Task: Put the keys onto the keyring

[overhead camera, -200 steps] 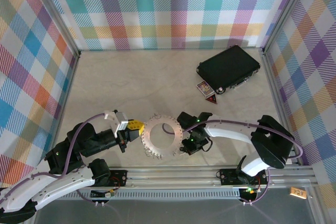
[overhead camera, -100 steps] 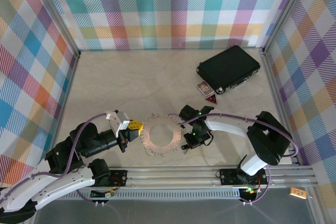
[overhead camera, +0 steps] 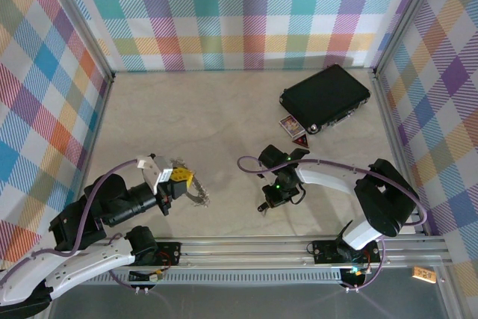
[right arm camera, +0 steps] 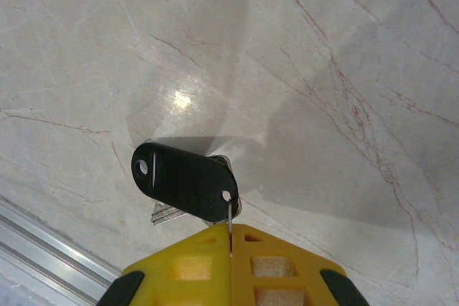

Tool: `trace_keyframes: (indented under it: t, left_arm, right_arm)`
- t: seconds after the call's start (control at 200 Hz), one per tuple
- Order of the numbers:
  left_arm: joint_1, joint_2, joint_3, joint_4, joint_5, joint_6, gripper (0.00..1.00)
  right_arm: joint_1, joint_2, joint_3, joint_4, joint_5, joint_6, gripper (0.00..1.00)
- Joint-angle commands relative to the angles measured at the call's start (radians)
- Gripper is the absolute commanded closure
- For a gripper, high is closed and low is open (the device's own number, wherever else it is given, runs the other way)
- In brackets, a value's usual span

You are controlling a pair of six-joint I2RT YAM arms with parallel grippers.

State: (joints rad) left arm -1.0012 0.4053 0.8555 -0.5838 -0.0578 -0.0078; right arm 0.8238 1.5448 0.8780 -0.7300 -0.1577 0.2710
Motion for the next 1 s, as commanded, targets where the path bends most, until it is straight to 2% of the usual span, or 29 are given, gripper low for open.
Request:
trace_keyframes:
  t: [0.0, 0.465, 0.995]
  left_arm:
    - [-0.008, 0.008, -0.006, 0.030, 0.005, -0.006, 1.00]
    - [-0.008, 0.087, -0.107, 0.168, 0.007, -0.022, 1.00]
    - [-0.008, 0.016, -0.182, 0.246, 0.019, -0.045, 1.00]
  right_arm:
    - [-0.005, -0.021, -0.012, -0.003, -0.014, -0.017, 0.98]
    - [-0.003, -0.052, -0.048, 0.032, -0.049, 0.059, 0.95]
    - [0.035, -0.039, 0.014, -0.149, 0.049, 0.147, 0.95]
